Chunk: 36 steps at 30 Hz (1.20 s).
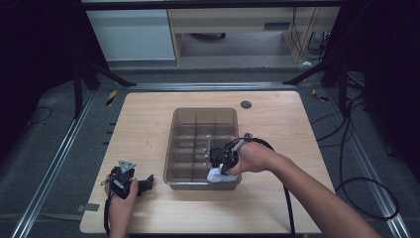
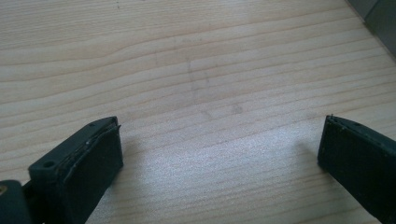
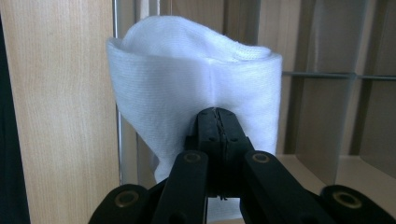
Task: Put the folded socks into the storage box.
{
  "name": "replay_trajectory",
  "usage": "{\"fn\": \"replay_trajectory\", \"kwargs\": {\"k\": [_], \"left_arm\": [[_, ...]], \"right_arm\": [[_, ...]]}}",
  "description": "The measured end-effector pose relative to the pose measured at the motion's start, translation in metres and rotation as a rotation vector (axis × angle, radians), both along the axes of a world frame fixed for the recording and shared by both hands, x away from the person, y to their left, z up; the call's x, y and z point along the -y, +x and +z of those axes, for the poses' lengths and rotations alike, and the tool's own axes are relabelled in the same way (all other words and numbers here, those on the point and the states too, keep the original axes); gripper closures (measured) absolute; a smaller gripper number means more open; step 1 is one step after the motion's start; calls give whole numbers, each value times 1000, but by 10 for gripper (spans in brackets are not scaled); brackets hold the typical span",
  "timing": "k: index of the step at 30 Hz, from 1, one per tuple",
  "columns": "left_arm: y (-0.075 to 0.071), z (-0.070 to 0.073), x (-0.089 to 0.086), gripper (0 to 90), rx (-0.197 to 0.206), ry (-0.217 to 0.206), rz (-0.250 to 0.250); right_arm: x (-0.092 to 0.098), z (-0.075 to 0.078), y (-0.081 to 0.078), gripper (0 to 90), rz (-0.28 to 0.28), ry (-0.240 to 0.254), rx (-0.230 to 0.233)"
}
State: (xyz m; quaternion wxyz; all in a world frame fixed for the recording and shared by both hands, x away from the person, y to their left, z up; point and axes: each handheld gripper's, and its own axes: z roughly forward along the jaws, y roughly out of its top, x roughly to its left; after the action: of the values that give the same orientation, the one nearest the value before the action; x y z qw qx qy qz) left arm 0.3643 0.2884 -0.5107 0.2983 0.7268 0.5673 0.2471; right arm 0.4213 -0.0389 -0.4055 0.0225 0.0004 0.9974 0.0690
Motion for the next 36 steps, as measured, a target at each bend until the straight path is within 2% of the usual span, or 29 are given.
{"fn": "replay_trajectory", "kwargs": {"k": [5, 11, 15, 21, 31, 36], "left_arm": [[0, 0, 0, 0, 0, 0, 1], [0, 0, 0, 0, 0, 0, 0], [0, 0, 0, 0, 0, -1, 2], [0, 0, 0, 0, 1, 0, 2], [0, 0, 0, 0, 1, -2, 2], [0, 0, 0, 0, 1, -1, 2]], "right_arm": [[0, 6, 0, 892, -1, 13, 3], [-8, 14, 1, 884, 11, 28, 32], [-14, 3, 1, 897, 21, -9, 31], [-13, 0, 0, 900, 12, -15, 19], [-3, -9, 1, 900, -21, 29, -14], [0, -17, 0, 900, -25, 16, -27]]}}
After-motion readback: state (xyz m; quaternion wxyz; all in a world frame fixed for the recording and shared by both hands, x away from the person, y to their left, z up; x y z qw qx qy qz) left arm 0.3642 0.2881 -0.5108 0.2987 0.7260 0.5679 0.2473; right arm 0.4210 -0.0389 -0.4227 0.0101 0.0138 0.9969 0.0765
